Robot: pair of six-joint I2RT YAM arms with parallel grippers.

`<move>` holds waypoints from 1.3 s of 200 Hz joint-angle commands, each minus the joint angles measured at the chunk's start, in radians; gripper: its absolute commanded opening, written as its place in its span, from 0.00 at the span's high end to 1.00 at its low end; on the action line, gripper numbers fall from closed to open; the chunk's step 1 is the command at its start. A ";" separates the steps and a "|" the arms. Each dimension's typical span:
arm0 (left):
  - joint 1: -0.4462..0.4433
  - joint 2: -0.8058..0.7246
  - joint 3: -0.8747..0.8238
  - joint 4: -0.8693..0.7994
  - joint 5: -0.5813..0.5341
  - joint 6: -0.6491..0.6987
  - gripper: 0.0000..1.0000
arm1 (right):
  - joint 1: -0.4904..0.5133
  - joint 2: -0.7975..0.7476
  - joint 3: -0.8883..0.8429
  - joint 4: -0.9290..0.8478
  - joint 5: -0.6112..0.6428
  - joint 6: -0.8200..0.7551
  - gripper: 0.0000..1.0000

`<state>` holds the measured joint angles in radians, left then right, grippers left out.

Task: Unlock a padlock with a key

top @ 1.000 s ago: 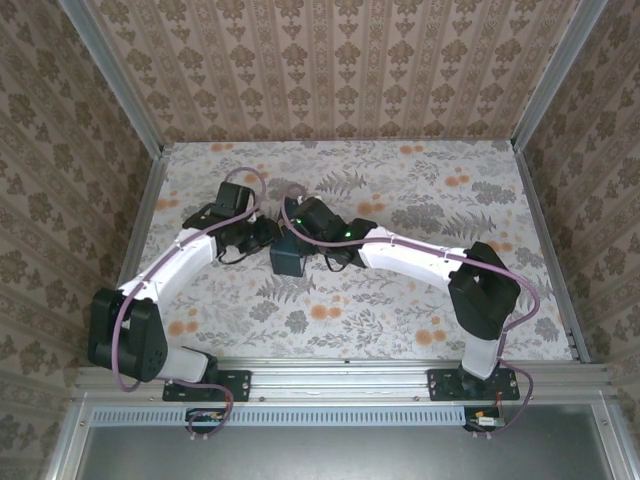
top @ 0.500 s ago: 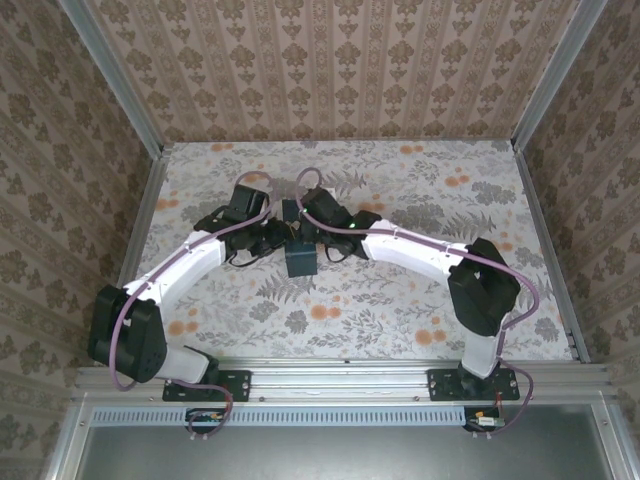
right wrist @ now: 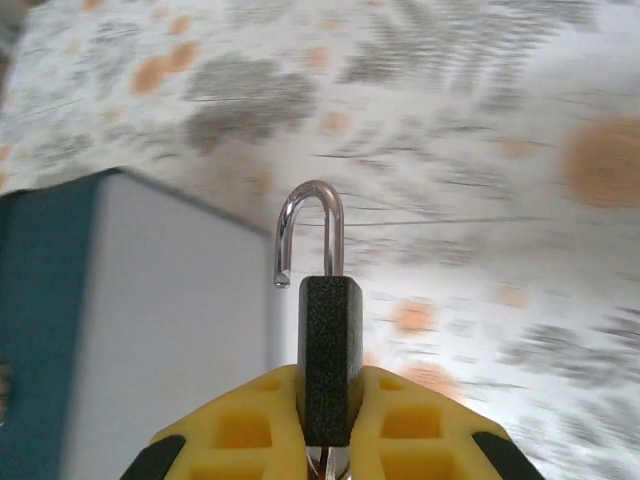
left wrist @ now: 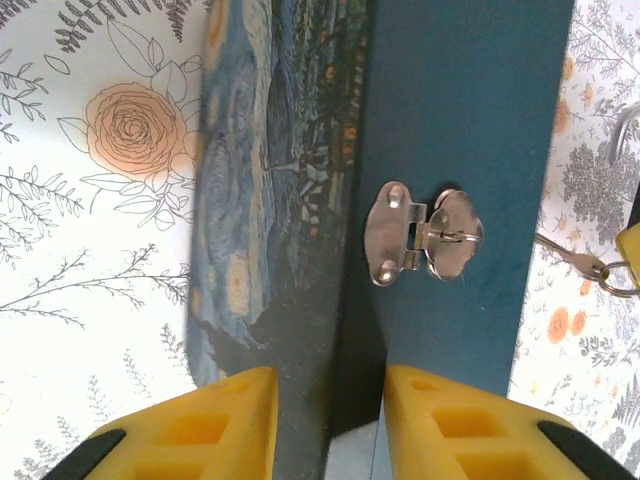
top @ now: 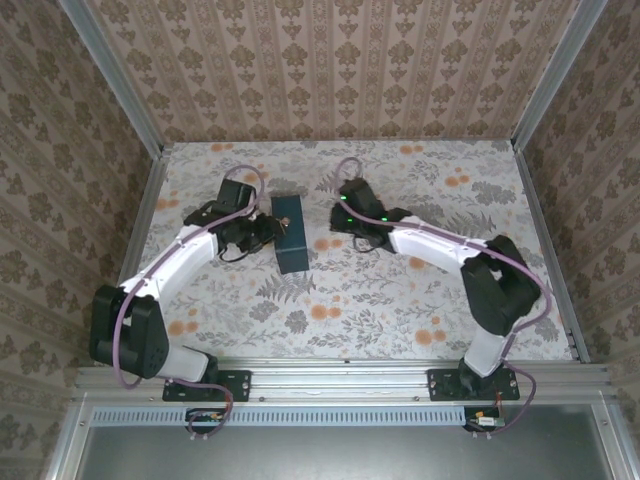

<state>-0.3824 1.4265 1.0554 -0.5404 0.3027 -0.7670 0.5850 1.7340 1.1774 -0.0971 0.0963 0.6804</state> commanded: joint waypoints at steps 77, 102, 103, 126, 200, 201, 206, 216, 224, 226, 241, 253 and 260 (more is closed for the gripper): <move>0.060 0.002 0.114 -0.136 0.119 0.155 0.58 | -0.057 -0.105 -0.213 0.109 -0.244 -0.108 0.49; 0.085 0.029 0.083 -0.097 0.220 0.178 0.58 | 0.035 0.000 -0.123 0.210 -0.341 -0.092 0.52; 0.085 0.032 0.082 -0.095 0.224 0.178 0.58 | 0.038 0.007 -0.118 0.211 -0.342 -0.092 0.53; 0.083 0.059 0.046 0.000 0.306 0.153 0.59 | 0.079 0.157 -0.001 0.209 -0.362 -0.075 0.66; 0.063 0.122 0.065 0.036 0.346 0.194 0.61 | 0.130 0.361 0.179 0.340 -0.477 -0.003 0.70; 0.063 0.122 0.068 0.034 0.331 0.196 0.61 | 0.131 0.364 0.181 0.341 -0.479 -0.001 0.70; 0.060 0.120 0.082 0.013 0.307 0.208 0.61 | 0.136 0.375 0.195 0.345 -0.483 0.006 0.70; 0.049 0.110 0.115 -0.029 0.279 0.230 0.62 | 0.148 0.397 0.223 0.344 -0.488 0.020 0.70; 0.039 0.101 0.136 -0.057 0.252 0.242 0.62 | 0.157 0.414 0.237 0.349 -0.492 0.031 0.71; 0.036 0.098 0.140 -0.062 0.247 0.244 0.62 | 0.160 0.417 0.239 0.349 -0.492 0.033 0.71; 0.021 0.082 0.159 -0.083 0.213 0.250 0.62 | 0.168 0.436 0.238 0.360 -0.490 0.059 0.71; 0.017 0.081 0.159 -0.082 0.207 0.245 0.62 | 0.168 0.441 0.223 0.365 -0.484 0.072 0.71; 0.015 0.086 0.153 -0.077 0.208 0.241 0.62 | 0.168 0.440 0.210 0.366 -0.480 0.074 0.71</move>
<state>-0.3618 1.5124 1.1873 -0.5583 0.4908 -0.5522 0.7326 2.1521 1.3972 0.2348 -0.3420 0.7162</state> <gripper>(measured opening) 0.378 0.290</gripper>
